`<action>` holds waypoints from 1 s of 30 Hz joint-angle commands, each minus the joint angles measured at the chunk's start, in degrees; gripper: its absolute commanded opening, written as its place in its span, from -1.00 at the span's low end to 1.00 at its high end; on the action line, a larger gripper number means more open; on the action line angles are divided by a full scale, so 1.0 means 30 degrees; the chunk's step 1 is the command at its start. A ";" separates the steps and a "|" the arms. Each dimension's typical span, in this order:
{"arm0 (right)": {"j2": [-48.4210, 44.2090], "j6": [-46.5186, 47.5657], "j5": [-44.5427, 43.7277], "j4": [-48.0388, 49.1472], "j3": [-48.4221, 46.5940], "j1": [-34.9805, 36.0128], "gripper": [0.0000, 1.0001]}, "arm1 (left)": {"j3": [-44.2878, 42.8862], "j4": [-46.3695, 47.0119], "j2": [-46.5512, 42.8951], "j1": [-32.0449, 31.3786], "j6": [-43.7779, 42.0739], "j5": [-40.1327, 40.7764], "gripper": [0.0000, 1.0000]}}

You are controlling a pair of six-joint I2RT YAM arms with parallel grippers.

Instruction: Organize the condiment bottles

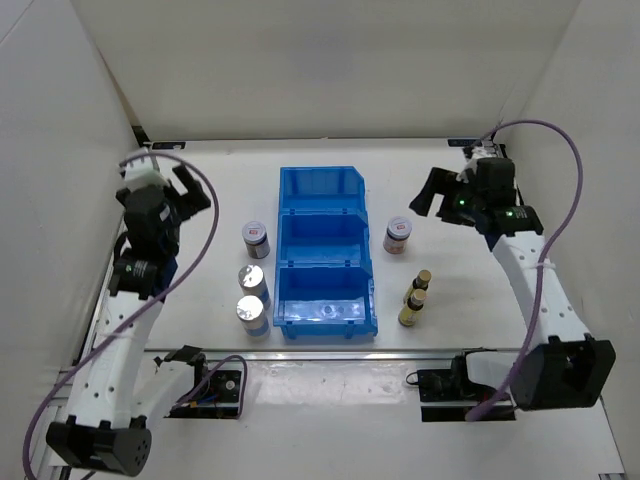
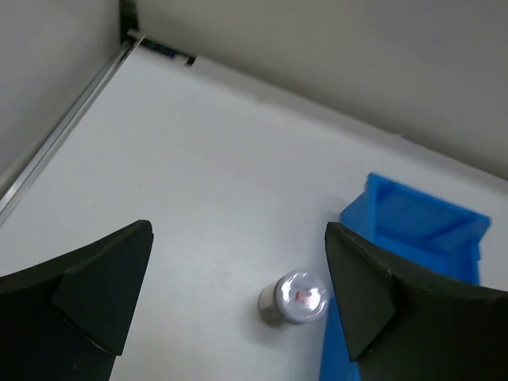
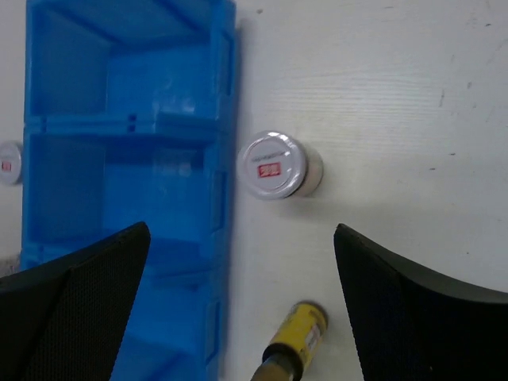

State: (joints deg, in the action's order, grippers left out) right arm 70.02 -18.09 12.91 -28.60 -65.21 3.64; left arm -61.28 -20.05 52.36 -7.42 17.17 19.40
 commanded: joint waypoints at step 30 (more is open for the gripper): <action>0.8882 -0.0094 -0.7290 -0.6932 -0.8144 0.4676 0.94 | 0.3375 0.0446 0.0008 -0.1862 0.1600 -0.3099 1.00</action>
State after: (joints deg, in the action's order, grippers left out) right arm 94.06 -17.65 -7.99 -50.94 -86.63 16.29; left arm -50.09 -18.02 52.47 -12.88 21.67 8.40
